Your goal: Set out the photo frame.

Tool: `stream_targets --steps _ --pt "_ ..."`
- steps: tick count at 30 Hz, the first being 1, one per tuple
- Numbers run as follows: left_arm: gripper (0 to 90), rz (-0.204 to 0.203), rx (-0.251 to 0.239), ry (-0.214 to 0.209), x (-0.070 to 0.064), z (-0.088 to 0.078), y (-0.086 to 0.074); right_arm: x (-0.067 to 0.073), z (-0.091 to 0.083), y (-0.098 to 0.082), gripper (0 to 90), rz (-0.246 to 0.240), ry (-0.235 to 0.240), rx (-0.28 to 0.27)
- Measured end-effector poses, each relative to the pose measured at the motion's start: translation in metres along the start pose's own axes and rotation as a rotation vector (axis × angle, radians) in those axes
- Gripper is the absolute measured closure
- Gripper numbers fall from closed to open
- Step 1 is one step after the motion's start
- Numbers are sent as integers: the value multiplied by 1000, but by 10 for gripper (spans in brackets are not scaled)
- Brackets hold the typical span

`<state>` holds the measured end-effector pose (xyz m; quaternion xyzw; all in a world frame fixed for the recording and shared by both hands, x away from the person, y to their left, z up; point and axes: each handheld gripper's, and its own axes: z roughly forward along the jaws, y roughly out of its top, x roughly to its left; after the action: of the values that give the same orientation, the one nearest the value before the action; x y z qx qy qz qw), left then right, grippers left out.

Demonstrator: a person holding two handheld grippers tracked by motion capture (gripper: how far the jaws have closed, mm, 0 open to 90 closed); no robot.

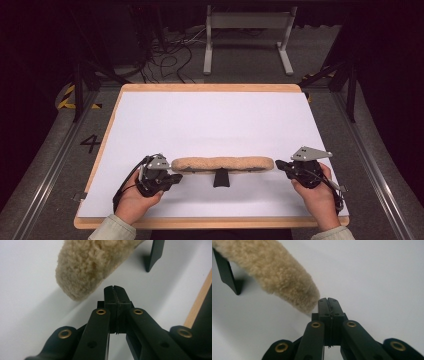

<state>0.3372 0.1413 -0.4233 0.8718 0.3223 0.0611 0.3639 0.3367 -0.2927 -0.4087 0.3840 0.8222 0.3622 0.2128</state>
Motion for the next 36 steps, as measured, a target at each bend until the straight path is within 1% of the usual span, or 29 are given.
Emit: stream_targets --steps 2,4,6,7,8,10,11,14,17,21,25,26,28,31,35,36 --pt "900 12 3 7 0 2 1 -1 4 2 900 -10 7 -13" --pt "900 11 0 8 0 2 1 -1 8 5 900 -20 11 -17" --pt "900 0 -6 14 -1 1 1 0 13 7 900 -30 15 -16" --pt "900 -8 -5 11 -1 1 1 1 15 8 900 -36 14 -16" --pt "900 -2 -20 21 0 1 1 1 15 8 900 -43 11 -14" --pt "900 -6 -26 23 0 1 1 1 15 8 900 -44 14 -15" --pt "900 -11 -36 25 1 0 1 1 15 8 900 -42 18 -17" --pt "900 -24 -52 21 4 -2 2 1 13 7 900 -43 32 -16" --pt "900 -25 -51 22 4 -3 1 2 11 7 900 -52 35 -11" --pt "900 -39 -67 37 6 -4 2 4 7 5 900 -59 53 -2" --pt "900 -50 -79 41 11 -4 4 9 2 2 900 -68 63 8" --pt "900 -59 -89 47 12 -3 6 10 0 1 900 -72 66 12" --pt "900 -56 -88 45 13 -3 7 12 -1 0 900 -74 69 13" --pt "900 -50 -85 37 11 -2 8 19 -7 -2 900 -93 76 28" --pt "900 -47 -79 26 8 1 9 25 -12 -5 900 -102 87 36" --pt "900 -35 -77 26 8 1 10 27 -14 -6 900 -105 93 38"
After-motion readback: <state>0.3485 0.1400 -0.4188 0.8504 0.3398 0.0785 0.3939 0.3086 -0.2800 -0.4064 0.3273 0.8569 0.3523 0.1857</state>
